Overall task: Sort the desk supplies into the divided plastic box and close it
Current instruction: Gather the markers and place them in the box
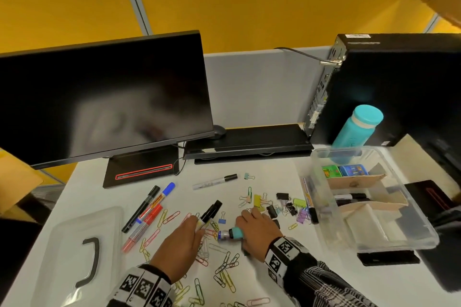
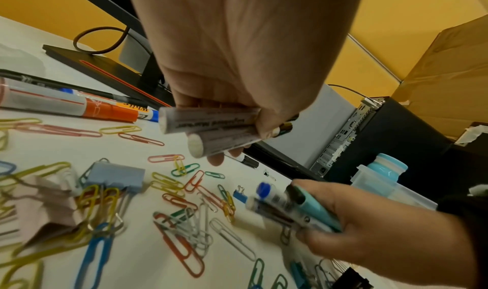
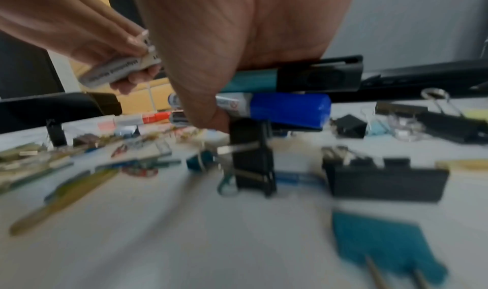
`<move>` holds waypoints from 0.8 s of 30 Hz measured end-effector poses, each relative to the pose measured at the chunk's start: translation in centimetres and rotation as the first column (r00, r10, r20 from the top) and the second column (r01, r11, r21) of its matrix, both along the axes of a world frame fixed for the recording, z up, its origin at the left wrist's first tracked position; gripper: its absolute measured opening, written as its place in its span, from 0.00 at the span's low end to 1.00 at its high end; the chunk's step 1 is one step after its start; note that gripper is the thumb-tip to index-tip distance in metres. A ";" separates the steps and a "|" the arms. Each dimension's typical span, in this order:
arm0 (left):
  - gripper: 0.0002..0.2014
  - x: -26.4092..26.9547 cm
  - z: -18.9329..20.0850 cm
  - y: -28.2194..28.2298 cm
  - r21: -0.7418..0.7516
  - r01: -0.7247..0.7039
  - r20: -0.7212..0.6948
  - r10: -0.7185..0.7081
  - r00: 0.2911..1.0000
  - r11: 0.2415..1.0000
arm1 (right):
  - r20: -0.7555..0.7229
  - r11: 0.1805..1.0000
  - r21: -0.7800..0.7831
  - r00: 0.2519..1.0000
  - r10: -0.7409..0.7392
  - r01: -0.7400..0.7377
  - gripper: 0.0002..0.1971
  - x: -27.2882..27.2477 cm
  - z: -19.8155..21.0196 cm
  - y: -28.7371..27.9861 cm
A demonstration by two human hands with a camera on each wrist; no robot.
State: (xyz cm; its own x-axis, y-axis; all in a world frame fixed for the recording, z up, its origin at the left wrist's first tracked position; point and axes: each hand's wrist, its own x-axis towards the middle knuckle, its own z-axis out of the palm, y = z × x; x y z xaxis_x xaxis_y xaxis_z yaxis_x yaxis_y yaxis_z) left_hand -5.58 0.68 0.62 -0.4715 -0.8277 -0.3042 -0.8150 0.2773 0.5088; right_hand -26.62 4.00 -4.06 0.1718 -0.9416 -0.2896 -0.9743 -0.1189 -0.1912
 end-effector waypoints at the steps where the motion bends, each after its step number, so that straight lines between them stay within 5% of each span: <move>1: 0.11 -0.1 0.1 -0.1 -0.010 0.001 -0.013 -0.001 1.000 1.000 | 0.012 1.000 -0.023 1.000 -0.014 0.014 0.20 0.0 0.8 0.0; 6: 0.09 -1.0 0.1 -0.7 -0.013 -0.043 -0.043 0.043 0.998 0.999 | 0.046 0.962 -0.260 0.996 -0.074 0.083 0.16 -2.1 7.1 0.9; 11: 0.09 -2.6 -0.5 -1.0 0.015 -0.002 -0.048 0.002 0.999 1.000 | 0.004 0.928 -0.331 0.984 -0.180 0.171 0.18 -8.8 14.1 2.1; 17: 0.11 -5.8 -0.3 -0.5 0.025 0.061 -0.054 -0.060 0.997 0.998 | -0.292 0.933 -0.131 0.886 -0.359 0.335 0.24 -18.1 14.6 2.9; 24: 0.11 -7.0 -0.5 0.7 -0.020 0.095 -0.049 -0.096 0.994 0.995 | -0.446 0.929 0.184 0.869 -0.213 0.322 0.22 -20.5 13.1 2.4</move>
State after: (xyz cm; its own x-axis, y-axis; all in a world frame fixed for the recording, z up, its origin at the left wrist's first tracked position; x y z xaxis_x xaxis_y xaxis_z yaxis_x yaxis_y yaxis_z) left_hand -12.56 1.42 0.14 -0.5629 -0.7832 -0.2641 -0.7580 0.3617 0.5428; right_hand -47.16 6.40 9.07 -0.2629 -0.8230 -0.5035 -0.9569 0.1555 0.2454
